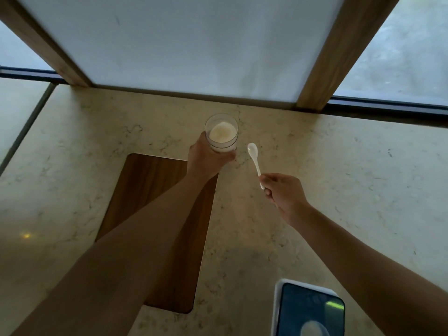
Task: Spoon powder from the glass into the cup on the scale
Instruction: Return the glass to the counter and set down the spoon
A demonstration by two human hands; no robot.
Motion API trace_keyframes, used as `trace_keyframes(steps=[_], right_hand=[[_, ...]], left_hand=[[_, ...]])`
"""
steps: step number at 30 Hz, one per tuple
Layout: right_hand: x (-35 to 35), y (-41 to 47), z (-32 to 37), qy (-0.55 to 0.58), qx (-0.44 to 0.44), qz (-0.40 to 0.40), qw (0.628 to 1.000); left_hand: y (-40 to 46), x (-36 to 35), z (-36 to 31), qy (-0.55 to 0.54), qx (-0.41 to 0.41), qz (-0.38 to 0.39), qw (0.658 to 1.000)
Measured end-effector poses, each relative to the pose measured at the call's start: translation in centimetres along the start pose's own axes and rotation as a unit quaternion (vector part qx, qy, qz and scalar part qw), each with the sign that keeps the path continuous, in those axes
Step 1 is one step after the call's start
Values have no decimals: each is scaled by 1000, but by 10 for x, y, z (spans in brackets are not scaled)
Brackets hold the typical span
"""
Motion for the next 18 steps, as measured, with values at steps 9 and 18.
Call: trace_keyframes(steps=[9, 18], right_hand=[[-4, 3, 4, -13, 6, 1, 1000], [-8, -4, 8, 5, 6, 8, 1000]], left_hand=[[16, -2, 11, -16, 14, 38, 999], [20, -1, 13, -16, 26, 57, 998]])
Point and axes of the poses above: each hand's wrist, its own y-axis towards the middle knuckle, its own x-axis out of the back of the hand, z = x × y, the point moved 7 cm from there along y, towards the middle knuckle, and after that the axes turned 15 degrees about -y, right-handed, at the moved point
